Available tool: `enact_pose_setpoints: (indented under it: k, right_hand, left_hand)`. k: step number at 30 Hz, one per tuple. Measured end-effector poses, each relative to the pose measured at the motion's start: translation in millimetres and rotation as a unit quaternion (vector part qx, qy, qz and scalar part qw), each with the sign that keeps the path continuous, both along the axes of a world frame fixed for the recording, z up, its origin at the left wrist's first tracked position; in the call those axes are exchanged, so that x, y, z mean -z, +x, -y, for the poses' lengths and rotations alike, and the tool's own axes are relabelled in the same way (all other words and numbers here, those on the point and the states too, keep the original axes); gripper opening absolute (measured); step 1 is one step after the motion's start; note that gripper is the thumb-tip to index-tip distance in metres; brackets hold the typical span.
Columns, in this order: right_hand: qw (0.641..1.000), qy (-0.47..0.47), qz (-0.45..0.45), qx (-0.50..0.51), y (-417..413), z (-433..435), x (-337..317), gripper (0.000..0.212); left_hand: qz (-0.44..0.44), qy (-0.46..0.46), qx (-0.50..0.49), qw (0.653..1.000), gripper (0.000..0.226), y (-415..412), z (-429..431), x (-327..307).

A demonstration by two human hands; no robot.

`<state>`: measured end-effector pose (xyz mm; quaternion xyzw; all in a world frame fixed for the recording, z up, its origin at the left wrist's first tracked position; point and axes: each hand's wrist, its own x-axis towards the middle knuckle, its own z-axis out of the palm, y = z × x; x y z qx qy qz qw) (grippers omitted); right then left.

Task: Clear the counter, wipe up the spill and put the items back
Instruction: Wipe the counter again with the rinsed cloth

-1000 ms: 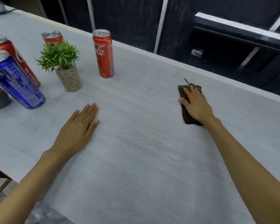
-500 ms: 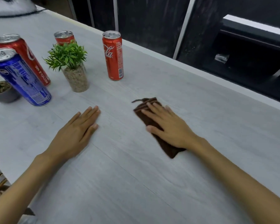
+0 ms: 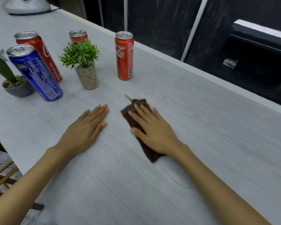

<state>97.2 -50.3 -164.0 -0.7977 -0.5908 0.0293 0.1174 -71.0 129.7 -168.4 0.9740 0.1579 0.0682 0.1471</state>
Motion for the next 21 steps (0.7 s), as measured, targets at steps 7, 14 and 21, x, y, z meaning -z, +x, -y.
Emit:
enact_pose_setpoints:
  k: [7, 14, 21]
  right_hand:
    - [0.956, -0.043, -0.034, 0.287, 72.2, 117.6, -12.3, 0.059]
    - [0.960, -0.018, -0.015, 0.280, 5.4, 15.7, -6.6, 0.057]
    - [0.988, 0.008, -0.008, 0.156, -127.4, 14.8, 4.1, 0.059]
  left_hand:
    - [-0.004, 0.027, 0.013, 1.000, 0.059, -3.4, -1.2, 3.4]
    - [0.002, 0.023, 0.019, 1.000, 0.054, -1.9, -1.6, 3.7]
    - [-0.008, -0.094, 0.093, 0.991, 0.052, -26.2, -38.8, -10.6]
